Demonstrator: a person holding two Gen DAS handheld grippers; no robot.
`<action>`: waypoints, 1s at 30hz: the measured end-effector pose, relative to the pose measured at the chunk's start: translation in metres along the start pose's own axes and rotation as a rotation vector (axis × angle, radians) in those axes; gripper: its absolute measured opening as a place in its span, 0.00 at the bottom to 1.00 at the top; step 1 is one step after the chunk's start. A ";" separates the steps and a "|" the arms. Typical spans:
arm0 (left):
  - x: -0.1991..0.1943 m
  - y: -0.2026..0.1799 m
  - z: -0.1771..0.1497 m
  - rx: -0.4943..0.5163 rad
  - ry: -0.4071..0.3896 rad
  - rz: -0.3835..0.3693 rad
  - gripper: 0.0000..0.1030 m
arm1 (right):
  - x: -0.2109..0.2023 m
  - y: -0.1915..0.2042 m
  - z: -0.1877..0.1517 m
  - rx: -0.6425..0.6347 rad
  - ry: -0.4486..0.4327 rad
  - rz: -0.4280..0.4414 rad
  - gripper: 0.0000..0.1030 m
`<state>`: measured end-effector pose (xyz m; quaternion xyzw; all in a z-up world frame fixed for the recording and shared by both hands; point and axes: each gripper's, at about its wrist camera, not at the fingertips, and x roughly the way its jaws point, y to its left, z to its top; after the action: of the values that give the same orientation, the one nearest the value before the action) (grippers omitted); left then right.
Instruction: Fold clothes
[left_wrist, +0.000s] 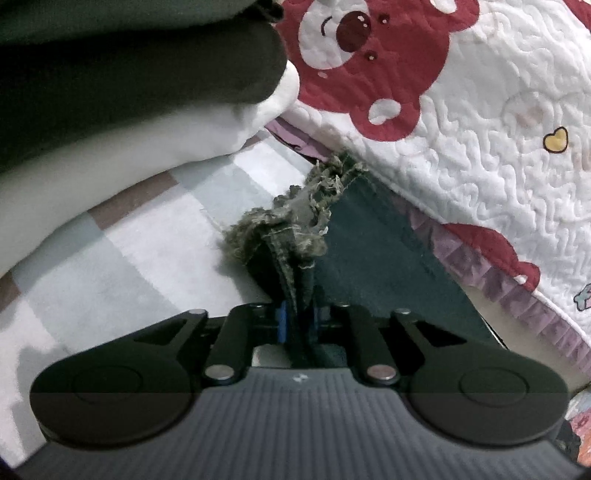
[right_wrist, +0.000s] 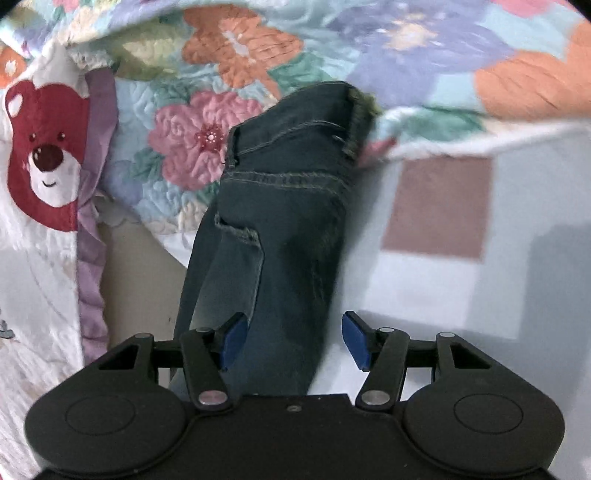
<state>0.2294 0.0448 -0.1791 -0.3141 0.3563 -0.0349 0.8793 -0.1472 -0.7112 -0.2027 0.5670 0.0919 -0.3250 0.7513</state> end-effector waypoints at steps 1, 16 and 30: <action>0.002 0.001 0.001 -0.022 0.003 -0.016 0.43 | 0.006 0.000 0.004 0.003 0.005 0.014 0.61; -0.044 -0.068 0.025 0.399 -0.059 0.034 0.10 | -0.019 0.112 0.045 -0.357 -0.114 -0.015 0.19; -0.128 0.042 -0.029 0.271 0.245 0.209 0.17 | -0.097 0.003 0.019 -0.598 0.064 -0.384 0.30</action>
<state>0.1091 0.0995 -0.1417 -0.1475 0.4833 -0.0292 0.8624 -0.2246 -0.6914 -0.1451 0.3042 0.3115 -0.4009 0.8060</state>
